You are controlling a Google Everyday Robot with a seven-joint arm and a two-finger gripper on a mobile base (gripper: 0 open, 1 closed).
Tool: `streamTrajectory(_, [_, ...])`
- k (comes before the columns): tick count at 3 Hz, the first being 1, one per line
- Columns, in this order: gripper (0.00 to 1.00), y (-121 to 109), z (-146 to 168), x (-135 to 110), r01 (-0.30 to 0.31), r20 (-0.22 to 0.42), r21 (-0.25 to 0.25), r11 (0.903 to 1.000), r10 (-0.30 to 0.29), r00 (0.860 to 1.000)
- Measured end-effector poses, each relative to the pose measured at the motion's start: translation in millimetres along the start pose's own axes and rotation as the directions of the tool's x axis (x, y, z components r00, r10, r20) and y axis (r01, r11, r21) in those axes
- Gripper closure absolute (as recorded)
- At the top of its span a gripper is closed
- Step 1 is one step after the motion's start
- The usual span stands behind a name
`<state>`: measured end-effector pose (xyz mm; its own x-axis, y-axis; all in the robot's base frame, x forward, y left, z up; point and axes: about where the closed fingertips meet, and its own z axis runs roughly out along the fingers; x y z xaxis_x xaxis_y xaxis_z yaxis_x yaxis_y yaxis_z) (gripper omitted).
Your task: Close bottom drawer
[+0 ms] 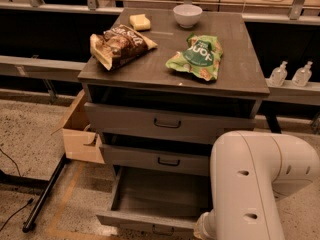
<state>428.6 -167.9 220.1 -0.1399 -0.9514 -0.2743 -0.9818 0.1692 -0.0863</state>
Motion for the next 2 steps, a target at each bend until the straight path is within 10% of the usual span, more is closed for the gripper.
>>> streamTrajectory(2, [1.0, 12.4, 20.9, 7.6, 0.003, -0.027, -0.018, 0.9998, -0.004, 1.0])
